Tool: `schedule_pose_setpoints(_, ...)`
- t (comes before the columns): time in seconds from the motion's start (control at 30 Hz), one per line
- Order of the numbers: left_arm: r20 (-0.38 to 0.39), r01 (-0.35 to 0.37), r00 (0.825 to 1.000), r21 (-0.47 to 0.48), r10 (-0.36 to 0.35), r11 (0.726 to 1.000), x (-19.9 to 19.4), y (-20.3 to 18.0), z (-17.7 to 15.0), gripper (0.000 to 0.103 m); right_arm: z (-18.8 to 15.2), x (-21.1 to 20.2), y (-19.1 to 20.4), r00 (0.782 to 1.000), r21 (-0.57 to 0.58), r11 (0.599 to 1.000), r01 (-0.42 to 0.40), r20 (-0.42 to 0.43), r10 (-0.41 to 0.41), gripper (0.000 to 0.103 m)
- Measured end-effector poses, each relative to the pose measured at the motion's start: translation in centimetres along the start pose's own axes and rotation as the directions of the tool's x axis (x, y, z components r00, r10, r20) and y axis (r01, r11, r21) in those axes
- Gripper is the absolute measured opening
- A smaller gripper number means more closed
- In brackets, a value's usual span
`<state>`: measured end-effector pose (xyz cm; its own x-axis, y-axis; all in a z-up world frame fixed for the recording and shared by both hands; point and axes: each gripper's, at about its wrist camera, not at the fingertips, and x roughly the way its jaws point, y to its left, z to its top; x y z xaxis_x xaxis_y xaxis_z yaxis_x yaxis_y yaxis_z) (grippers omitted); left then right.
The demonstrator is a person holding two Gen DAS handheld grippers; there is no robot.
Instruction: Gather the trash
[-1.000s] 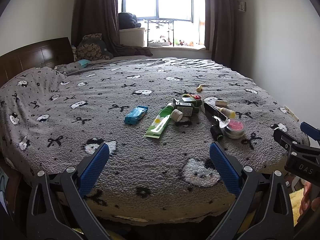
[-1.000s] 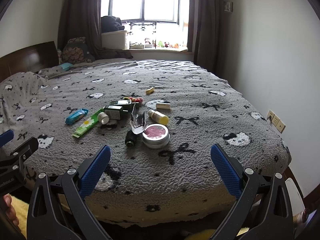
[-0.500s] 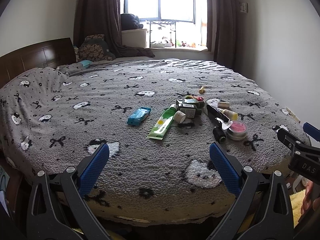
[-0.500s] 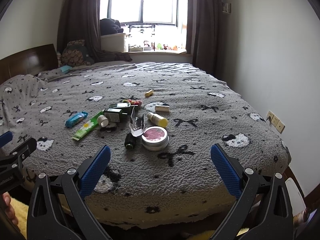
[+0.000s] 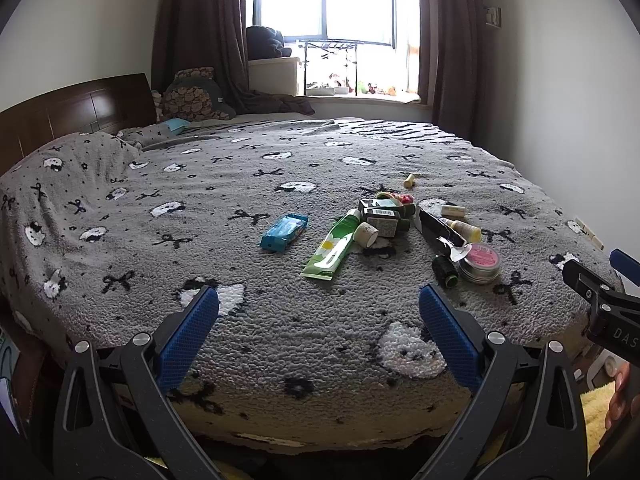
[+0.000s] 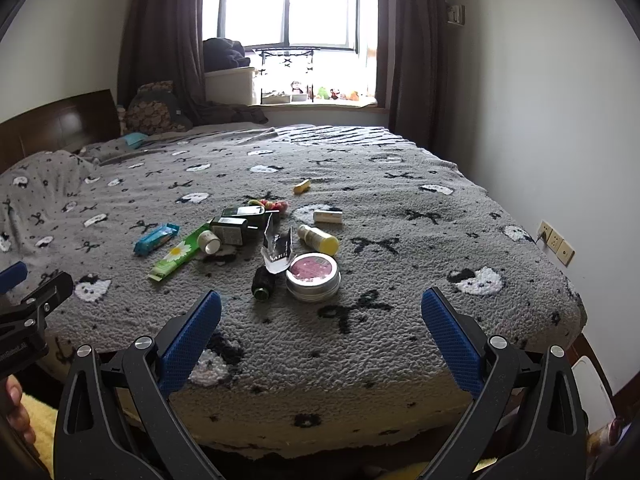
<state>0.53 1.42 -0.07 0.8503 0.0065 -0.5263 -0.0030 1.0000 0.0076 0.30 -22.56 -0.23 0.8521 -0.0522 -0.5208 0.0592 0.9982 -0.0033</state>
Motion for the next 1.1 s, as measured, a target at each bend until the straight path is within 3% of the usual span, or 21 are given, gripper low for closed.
schedule_pose_setpoints(0.4,-0.021,0.015,1.000,0.017,-0.014,1.000,2.6,0.0,-0.3,0.095,-0.3,2.5,-2.1,1.000,0.051,0.999,-0.015,-0.026,0.017,0.100)
schedule_pose_setpoints(0.6,-0.072,0.045,0.996,0.002,-0.045,0.999,5.7,0.2,-1.0,0.095,-1.8,6.8,-3.5,0.994,0.082,0.997,-0.010,-0.111,0.019,0.100)
schedule_pose_setpoints(0.83,-0.147,0.075,0.986,0.013,-0.073,0.997,9.7,0.2,-2.3,0.095,-3.2,12.2,-2.4,0.982,0.048,0.997,-0.056,-0.175,0.064,0.100)
schedule_pose_setpoints(1.0,-0.171,0.096,0.981,0.002,-0.094,0.995,11.8,0.5,-2.8,0.094,-3.6,16.1,-1.8,0.977,0.016,0.997,-0.070,-0.200,0.072,0.087)
schedule_pose_setpoints(1.1,-0.179,0.111,0.978,0.014,-0.106,0.994,12.5,0.1,-3.0,0.095,-3.2,18.0,-1.6,0.976,0.026,0.996,-0.084,-0.200,0.087,0.087)
